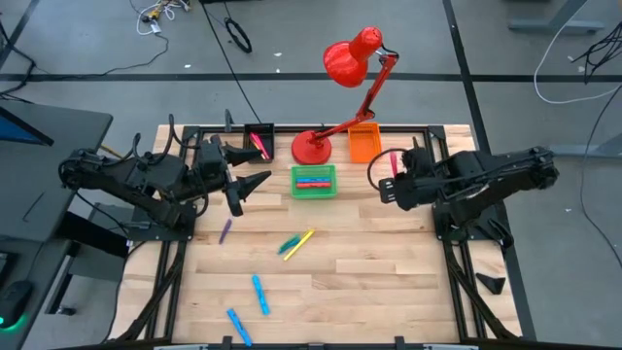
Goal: Pick & Place Markers
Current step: Put the small pink highlighter into the orange basket
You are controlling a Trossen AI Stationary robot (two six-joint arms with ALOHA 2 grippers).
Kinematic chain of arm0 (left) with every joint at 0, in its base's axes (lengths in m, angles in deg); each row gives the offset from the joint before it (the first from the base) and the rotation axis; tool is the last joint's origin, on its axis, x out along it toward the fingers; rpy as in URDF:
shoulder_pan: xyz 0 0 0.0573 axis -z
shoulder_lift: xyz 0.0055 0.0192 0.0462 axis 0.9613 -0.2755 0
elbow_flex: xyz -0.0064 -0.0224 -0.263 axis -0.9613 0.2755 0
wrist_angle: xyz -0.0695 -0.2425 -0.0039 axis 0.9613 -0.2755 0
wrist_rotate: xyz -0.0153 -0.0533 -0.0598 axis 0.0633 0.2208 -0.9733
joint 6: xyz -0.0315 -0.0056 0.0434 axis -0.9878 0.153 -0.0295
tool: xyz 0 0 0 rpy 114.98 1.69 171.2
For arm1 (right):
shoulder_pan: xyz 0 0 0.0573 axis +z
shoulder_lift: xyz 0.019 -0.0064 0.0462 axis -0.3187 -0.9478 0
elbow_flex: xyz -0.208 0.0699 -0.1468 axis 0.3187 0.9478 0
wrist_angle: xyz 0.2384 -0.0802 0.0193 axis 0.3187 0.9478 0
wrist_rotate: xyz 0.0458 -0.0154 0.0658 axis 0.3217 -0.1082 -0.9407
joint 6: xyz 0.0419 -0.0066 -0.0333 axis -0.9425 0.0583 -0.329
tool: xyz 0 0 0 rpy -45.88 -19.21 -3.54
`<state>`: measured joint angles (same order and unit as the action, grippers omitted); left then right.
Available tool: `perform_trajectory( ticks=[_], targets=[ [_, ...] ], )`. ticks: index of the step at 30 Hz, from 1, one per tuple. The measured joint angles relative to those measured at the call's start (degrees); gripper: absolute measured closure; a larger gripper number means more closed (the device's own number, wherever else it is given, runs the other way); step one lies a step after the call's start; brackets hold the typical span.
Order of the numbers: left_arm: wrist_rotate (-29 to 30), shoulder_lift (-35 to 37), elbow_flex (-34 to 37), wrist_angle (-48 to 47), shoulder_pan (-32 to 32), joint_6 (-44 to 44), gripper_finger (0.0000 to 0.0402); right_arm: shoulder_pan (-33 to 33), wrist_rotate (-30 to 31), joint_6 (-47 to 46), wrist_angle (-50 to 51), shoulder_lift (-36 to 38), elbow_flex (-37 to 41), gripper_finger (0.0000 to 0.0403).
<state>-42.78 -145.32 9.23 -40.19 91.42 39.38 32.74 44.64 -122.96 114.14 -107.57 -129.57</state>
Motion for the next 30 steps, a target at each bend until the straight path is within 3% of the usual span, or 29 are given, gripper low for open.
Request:
perform_trajectory(
  ticks=[8, 21, 30],
  targets=[
    [-0.02, 0.00, 0.00, 0.00, 0.00, 0.00, 0.0118, -3.73, -17.44, 2.41, 0.05, 0.00, 0.02, 0.0372],
    [-0.02, 0.00, -0.02, 0.00, 0.00, 0.06, 0.0118, -13.55, -16.99, 10.33, 0.88, -5.08, 0.00, 0.0383],
    [-0.32, 0.00, -0.04, 0.02, 0.00, 0.06, 0.0118, -21.85, -16.34, 15.25, -4.81, -8.54, 1.92, 0.0383]
  ],
)
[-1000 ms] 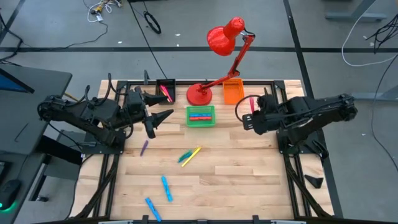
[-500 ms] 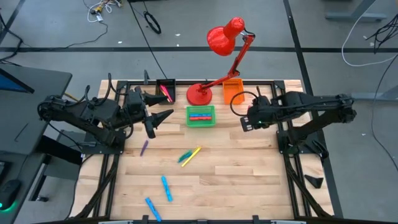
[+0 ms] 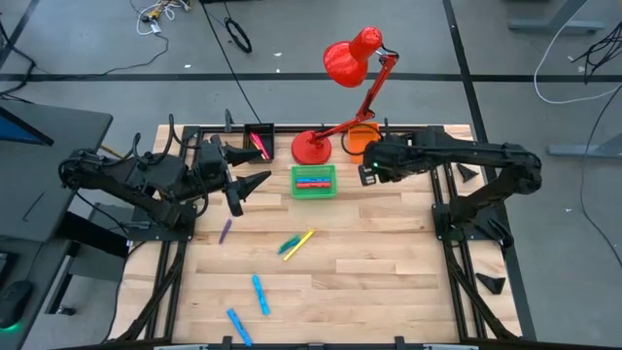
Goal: Pick & Place Markers
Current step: Put the small pink highlighter into the orange basket
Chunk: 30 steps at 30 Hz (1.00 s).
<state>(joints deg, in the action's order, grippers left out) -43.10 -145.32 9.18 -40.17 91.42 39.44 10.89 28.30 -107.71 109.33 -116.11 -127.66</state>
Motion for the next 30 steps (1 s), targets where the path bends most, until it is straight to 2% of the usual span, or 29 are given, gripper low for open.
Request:
perform_trajectory(
  ticks=[8, 13, 20, 30],
  targets=[
    [-1.00, 0.00, 0.00, 0.13, 0.00, -0.02, 0.0118, -6.53, -4.19, 2.81, -13.46, -0.04, 12.05, 0.0383],
    [-1.00, 0.00, 0.00, 0.15, 0.01, 0.13, 0.0118, -10.12, -6.64, 4.39, -20.79, -0.09, 16.87, 0.0383],
    [-1.00, 0.00, 0.00, 0.07, 0.00, 0.18, 0.0118, -13.80, -6.42, 8.21, -25.26, -3.36, 17.63, 0.0383],
    [-1.00, 0.00, 0.00, -0.47, 0.01, 1.53, 0.0118, -15.01, -0.07, 11.97, -32.07, -10.21, 17.65, 0.0383]
  ],
)
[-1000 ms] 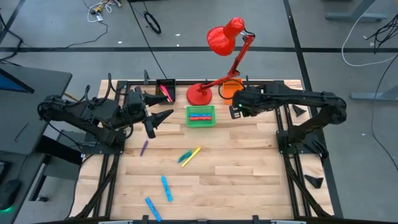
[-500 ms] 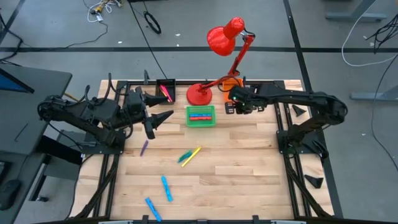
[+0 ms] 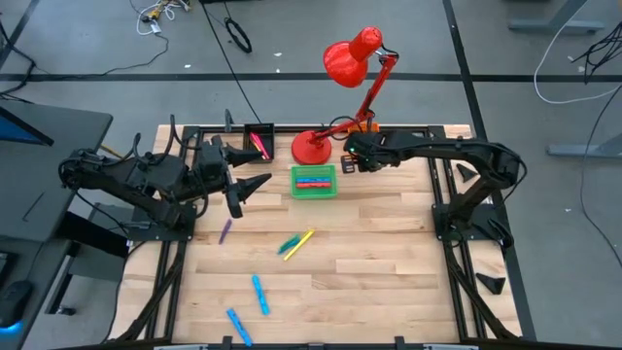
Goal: Pick & Place Markers
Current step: Put the small pink highlighter into the orange basket
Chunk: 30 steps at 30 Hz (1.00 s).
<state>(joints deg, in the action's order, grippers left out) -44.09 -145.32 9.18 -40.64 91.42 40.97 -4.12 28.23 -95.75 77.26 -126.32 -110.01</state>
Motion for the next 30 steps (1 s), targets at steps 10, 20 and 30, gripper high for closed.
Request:
perform_trajectory(
  ticks=[10, 20, 30],
  targets=[
    [-0.25, 0.00, 0.00, -0.94, 0.01, -0.40, 0.0118, -4.24, 2.43, 4.47, -7.29, -4.03, 0.00, 0.0383],
    [-1.23, 0.00, 0.00, -1.96, 0.02, -0.81, 0.0118, -5.26, 5.25, 7.25, -11.23, -7.55, 0.00, 0.0383],
    [-1.33, 0.00, 0.00, -2.07, 0.10, -1.78, 0.0118, -6.16, 7.04, 7.85, -12.85, -9.88, 0.00, 0.0383]
  ],
)
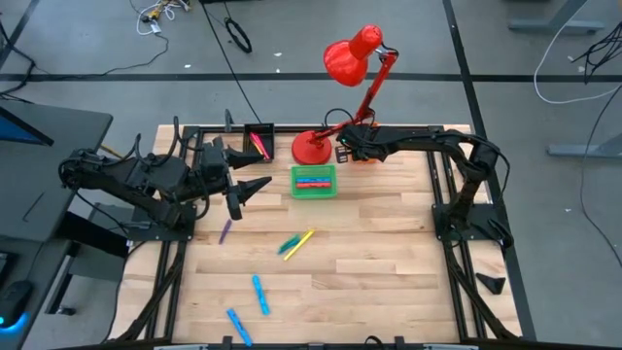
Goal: Pick & Place Markers
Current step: Put the small pink highlighter into the orange basket, then put the small purple highlighter into the orange basket
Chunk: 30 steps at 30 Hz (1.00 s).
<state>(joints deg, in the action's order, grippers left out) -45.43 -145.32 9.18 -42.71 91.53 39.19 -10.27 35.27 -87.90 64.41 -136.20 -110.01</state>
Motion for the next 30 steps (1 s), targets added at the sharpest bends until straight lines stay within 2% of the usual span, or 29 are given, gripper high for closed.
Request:
perform_trajectory(
  ticks=[3, 9, 13, 21, 30],
  targets=[
    [-0.99, 0.00, 0.00, 0.01, 0.02, -0.23, 0.0118, 0.00, 0.00, 0.28, -0.13, 0.00, 0.00, 0.0356],
    [-3.88, 0.00, 0.00, -0.01, 0.02, -0.27, 0.0118, 0.02, -0.64, -1.54, -0.18, 0.00, 0.00, 0.0265],
    [-3.85, 0.00, 0.00, 0.00, 0.02, -0.27, 0.0118, 0.02, -0.79, -1.47, -0.26, 0.00, 0.00, 0.0233],
    [-3.85, 0.00, 0.00, -0.01, 0.02, -0.22, 0.0118, 0.02, -1.20, -0.83, -0.70, 0.21, 0.00, 0.0228],
    [-3.84, 0.00, 0.00, 0.01, 0.01, -0.18, 0.0118, 3.50, -1.12, -0.44, 0.56, 6.47, 0.00, 0.0245]
  ],
)
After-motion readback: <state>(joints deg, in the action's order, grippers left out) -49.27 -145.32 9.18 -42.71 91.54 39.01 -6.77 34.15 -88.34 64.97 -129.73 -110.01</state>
